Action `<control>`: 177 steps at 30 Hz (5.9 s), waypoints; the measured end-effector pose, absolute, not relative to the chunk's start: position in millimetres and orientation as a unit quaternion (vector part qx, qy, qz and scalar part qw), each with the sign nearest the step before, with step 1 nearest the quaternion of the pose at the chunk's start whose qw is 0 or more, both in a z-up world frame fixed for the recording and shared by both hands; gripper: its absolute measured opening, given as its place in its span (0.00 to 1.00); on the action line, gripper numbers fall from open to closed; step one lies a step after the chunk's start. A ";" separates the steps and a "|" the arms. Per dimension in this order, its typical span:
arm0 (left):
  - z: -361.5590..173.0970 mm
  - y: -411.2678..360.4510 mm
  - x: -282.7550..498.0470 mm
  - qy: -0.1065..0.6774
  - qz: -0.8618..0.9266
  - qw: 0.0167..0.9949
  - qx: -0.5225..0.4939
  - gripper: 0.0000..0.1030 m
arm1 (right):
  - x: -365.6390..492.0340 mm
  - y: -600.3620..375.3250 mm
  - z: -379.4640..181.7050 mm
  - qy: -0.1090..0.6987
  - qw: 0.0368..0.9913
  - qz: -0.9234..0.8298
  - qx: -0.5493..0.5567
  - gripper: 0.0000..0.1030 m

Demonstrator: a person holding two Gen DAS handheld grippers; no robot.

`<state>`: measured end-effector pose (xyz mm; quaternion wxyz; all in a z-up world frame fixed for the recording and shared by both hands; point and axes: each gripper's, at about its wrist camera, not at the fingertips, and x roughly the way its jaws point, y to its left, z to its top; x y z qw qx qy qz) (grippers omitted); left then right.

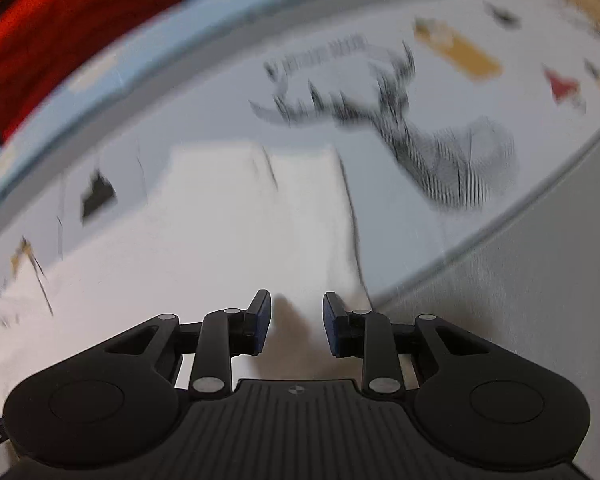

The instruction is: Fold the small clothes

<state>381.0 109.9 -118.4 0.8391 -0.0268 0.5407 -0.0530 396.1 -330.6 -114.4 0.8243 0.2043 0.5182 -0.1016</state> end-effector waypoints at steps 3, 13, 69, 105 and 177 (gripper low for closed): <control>-91.5 108.0 365.3 0.515 -0.041 0.856 -0.033 0.33 | 386.7 -323.3 -92.5 0.493 0.839 -0.112 0.202 0.30; -3.6 93.8 262.8 0.372 -0.050 0.926 -0.043 0.33 | 271.3 -278.7 54.4 0.236 0.962 -0.043 0.127 0.29; -120.2 136.2 67.1 0.577 -0.047 0.812 -0.079 0.11 | 51.7 -343.0 -139.3 0.528 0.844 -0.039 0.083 0.18; -119.2 127.3 62.4 0.568 -0.051 0.821 -0.041 0.06 | 57.8 -338.4 -137.4 0.526 0.847 -0.035 0.068 0.07; -76.1 221.7 220.2 0.514 -0.039 0.846 -0.138 0.28 | 220.1 -368.7 -90.1 0.444 0.883 0.004 0.153 0.08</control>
